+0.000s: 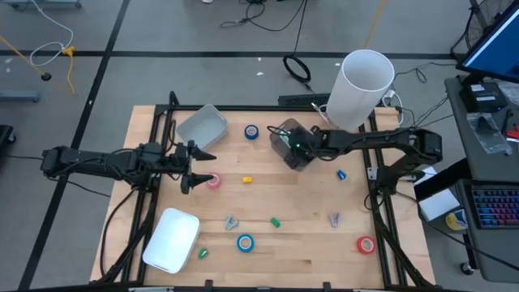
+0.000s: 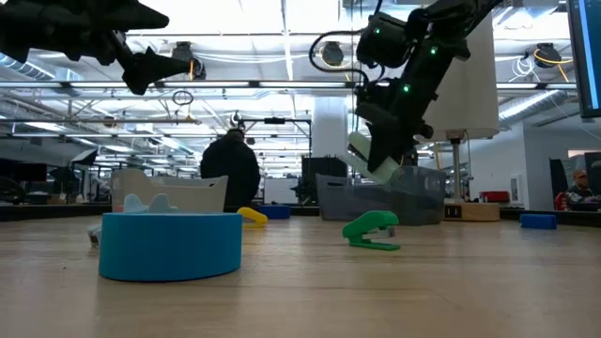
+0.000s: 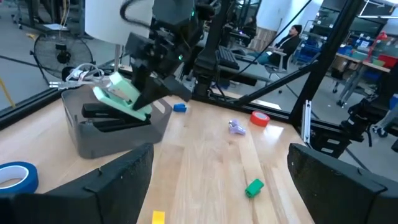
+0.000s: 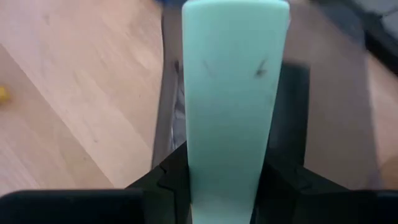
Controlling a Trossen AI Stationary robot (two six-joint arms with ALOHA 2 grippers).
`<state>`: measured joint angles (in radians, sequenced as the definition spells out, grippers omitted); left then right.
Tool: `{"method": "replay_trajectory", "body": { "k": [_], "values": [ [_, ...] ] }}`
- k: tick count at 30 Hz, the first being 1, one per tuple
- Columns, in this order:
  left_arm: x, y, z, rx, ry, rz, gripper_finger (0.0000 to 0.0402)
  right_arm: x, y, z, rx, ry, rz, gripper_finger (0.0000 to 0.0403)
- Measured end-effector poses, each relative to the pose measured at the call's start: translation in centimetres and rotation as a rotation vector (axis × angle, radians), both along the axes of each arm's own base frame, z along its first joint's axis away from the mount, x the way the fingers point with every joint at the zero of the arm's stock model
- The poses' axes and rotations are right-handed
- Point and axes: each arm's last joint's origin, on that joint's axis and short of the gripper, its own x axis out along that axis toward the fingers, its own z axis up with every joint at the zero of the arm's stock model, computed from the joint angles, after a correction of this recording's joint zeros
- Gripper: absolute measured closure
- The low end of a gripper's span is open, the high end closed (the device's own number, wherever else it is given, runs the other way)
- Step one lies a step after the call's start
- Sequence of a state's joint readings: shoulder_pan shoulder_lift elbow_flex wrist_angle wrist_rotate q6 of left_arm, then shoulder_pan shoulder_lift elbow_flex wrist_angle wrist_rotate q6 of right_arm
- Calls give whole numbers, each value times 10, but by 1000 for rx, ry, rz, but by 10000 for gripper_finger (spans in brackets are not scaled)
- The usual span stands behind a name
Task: Pick and place Stapler, Stapler remover, tape
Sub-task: Put the turquoise stapler into the black bin
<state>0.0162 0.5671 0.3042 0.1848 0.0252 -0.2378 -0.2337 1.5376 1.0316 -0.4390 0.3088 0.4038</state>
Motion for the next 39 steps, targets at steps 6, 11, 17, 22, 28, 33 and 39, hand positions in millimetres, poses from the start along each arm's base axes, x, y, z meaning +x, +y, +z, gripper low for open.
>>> {"method": "replay_trajectory", "body": {
  "k": [6, 11, 17, 22, 28, 33, 39],
  "values": [
    [0, 0, 0, -3, 1, 0, 36, 0, 0, 0, 0, 0, 0, 280],
    [0, 0, 0, 1, 2, 0, 36, -4, 1, -7, 16, 9, -17, 280],
    [0, 0, 0, 1, 2, -1, 36, -10, 3, -19, 60, 23, -32, 280],
    [0, 0, 0, 0, 2, -1, 36, -10, 5, -21, 61, 15, -24, 280],
    [0, 0, 0, 0, 2, -1, 36, -8, 5, -20, 72, -8, -8, 280],
    [0, 0, 0, -1, 2, -1, 36, -8, 6, -20, 88, -6, 13, 274],
    [0, 0, 0, -2, 2, -1, 36, -8, 6, -20, 83, -3, 22, 247]
  ]
}}
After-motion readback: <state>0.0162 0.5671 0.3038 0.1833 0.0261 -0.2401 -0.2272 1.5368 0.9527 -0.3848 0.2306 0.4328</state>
